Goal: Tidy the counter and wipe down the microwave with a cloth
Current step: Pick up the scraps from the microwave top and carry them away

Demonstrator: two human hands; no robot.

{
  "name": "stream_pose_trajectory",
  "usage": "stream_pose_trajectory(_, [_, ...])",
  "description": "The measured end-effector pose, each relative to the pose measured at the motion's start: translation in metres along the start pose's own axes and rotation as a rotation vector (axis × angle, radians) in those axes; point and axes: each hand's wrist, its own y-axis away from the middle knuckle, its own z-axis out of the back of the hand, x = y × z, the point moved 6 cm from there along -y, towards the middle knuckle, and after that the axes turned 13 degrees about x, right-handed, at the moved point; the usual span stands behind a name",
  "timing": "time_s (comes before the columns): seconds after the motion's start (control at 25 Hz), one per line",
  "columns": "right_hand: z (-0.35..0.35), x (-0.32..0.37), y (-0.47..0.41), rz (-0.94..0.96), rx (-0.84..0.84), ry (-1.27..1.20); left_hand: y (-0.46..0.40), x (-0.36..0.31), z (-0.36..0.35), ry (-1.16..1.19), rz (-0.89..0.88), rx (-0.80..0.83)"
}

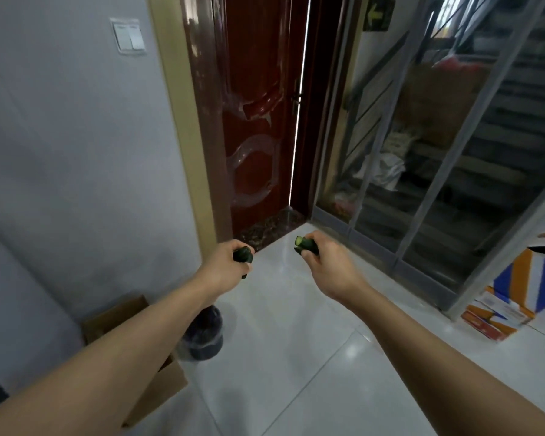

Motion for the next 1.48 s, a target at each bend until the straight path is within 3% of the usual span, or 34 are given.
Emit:
stream_pose_trajectory(0.16, [0.015,-0.022,-0.077,0.093,0.049,0.002,-0.063,-0.014,0.002,0.031,0.035,-0.052])
stream_pose_trajectory(0.44, [0.036,-0.059,-0.208,0.305,0.267,0.06,-0.143,-0.027,-0.004,0.136,0.167,-0.363])
stream_pose_trajectory(0.64, [0.031,-0.056,-0.273,0.46,0.414,0.054,-0.168,-0.028,-0.001,0.18,0.262,-0.491])
stream_pose_trajectory(1.48, [-0.163,0.08,-0.474,0.863,0.87,0.147,-0.25,0.094,0.15,0.317,0.582,-0.915])
